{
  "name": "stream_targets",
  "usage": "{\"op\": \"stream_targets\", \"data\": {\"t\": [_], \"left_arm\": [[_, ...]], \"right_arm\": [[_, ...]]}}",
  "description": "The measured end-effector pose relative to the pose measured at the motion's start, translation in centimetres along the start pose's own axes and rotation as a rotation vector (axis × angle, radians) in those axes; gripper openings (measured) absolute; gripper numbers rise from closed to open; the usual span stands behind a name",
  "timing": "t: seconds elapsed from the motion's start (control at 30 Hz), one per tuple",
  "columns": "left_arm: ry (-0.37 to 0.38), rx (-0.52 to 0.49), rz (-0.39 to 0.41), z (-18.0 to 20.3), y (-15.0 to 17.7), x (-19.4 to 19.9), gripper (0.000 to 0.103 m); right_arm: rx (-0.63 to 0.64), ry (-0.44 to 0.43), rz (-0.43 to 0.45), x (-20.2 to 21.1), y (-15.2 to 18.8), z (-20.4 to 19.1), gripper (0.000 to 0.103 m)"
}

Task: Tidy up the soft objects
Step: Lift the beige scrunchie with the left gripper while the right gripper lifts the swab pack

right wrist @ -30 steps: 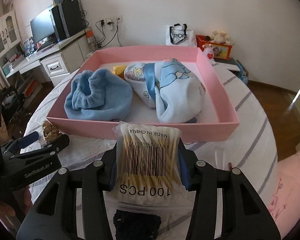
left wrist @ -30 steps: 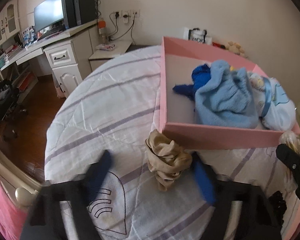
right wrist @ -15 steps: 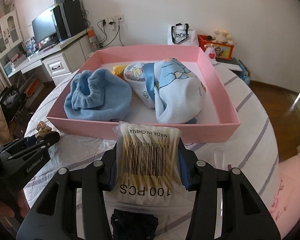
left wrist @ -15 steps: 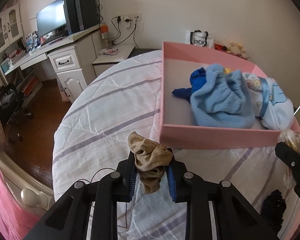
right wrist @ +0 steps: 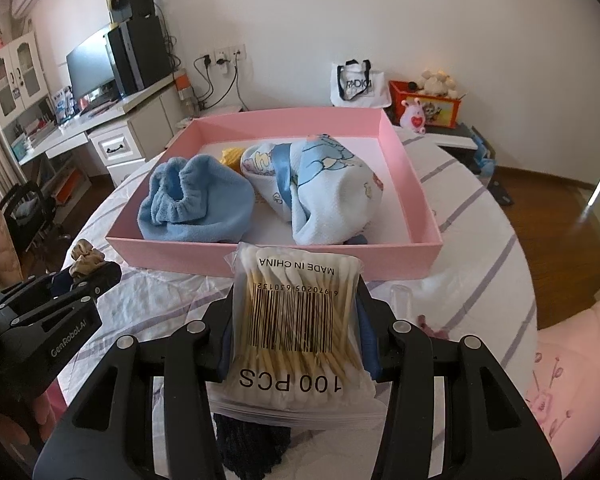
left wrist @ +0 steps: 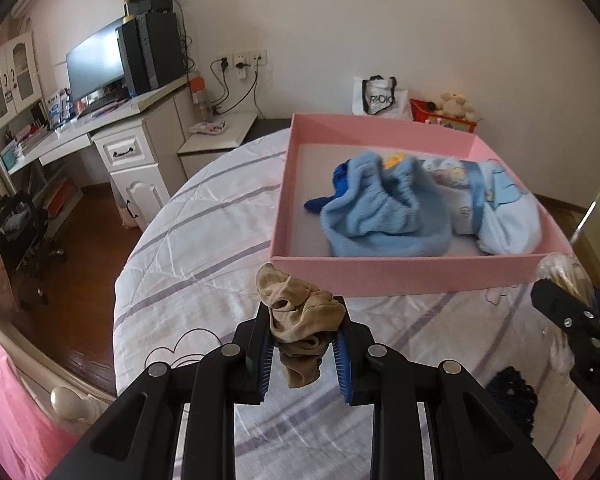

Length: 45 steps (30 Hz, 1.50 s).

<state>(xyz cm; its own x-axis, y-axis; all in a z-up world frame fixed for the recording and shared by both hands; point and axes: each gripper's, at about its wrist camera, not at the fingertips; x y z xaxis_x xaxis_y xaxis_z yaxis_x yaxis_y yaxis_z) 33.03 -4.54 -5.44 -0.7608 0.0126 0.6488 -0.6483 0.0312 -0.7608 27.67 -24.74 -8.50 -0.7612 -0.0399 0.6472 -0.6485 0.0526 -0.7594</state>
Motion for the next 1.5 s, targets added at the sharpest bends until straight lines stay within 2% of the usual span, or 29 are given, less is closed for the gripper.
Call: {"op": "stream_targets", "data": {"t": [0.33, 0.7, 1.17, 1.5], "left_arm": [[0.016, -0.019, 0.082, 1.6, 0.0, 5.1, 0.023], [0.017, -0.017, 0.216, 2.4, 0.4, 12.8, 0.023], [0.029, -0.01, 0.366, 2.1, 2.8, 21.7, 0.023], [0.032, 0.001, 0.439, 1.4, 5.2, 26.0, 0.023]], "right_arm": [[0.008, -0.015, 0.075, 3.6, -0.3, 0.0, 0.045], [0.019, -0.032, 0.189, 8.9, -0.2, -0.2, 0.045], [0.043, -0.037, 0.337, 15.3, -0.3, -0.8, 0.045], [0.075, -0.028, 0.421, 19.0, 0.3, -2.2, 0.045]]}}
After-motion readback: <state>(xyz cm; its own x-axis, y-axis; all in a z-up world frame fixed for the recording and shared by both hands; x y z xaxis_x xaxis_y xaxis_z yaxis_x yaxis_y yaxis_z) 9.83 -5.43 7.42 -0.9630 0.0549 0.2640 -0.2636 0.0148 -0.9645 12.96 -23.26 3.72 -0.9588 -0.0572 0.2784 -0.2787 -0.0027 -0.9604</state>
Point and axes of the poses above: each gripper's, at about its wrist camera, not at the fingertips, and x roughly against the way its jaws point, z to its right, y to its underside, and after that the axes turned 7 degrees about z, right-handed
